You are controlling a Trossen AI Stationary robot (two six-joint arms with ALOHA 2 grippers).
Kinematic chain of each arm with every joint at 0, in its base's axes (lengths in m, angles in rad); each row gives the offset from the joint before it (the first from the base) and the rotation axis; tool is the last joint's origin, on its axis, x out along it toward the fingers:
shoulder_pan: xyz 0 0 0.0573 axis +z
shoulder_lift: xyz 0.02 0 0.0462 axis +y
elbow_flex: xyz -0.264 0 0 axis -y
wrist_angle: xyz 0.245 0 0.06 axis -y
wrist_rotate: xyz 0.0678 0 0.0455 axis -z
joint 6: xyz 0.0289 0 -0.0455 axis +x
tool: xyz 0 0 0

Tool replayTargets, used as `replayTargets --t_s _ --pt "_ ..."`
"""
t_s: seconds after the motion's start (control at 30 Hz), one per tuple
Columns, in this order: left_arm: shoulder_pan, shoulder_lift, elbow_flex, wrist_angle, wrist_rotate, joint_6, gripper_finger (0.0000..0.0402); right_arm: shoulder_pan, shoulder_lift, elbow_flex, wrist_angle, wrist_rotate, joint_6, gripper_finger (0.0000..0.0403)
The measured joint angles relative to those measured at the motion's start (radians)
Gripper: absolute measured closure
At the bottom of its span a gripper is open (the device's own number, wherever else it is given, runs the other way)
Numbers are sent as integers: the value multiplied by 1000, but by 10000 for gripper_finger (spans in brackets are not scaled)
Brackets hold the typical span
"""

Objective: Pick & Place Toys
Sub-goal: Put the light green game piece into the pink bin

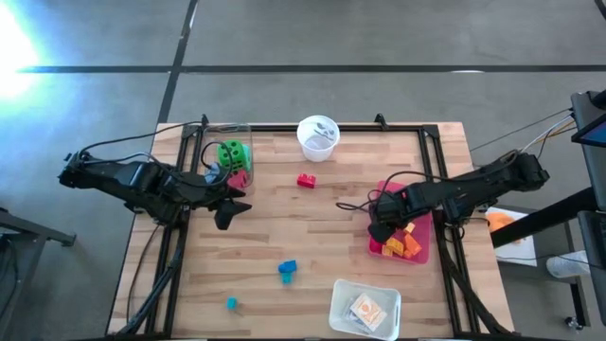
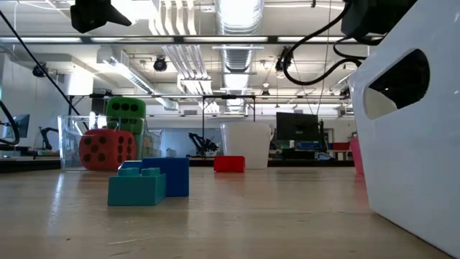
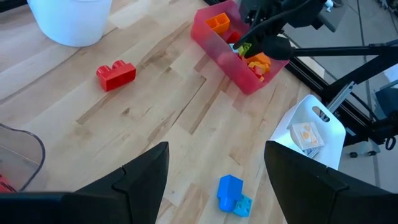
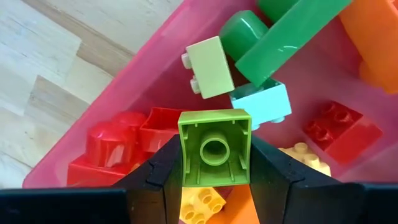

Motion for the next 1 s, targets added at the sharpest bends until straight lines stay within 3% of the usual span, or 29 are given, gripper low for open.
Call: replayTargets --t_s 0.23,0.5,1.0 --pt "0 0 0 0 0 0 136 -14 28 -3 8 -14 -24 273" --pt "0 0 0 2 0 -13 137 -26 88 -3 27 -81 118 273" --pt "0 0 0 3 0 -19 137 -26 101 -1 49 -86 87 273"
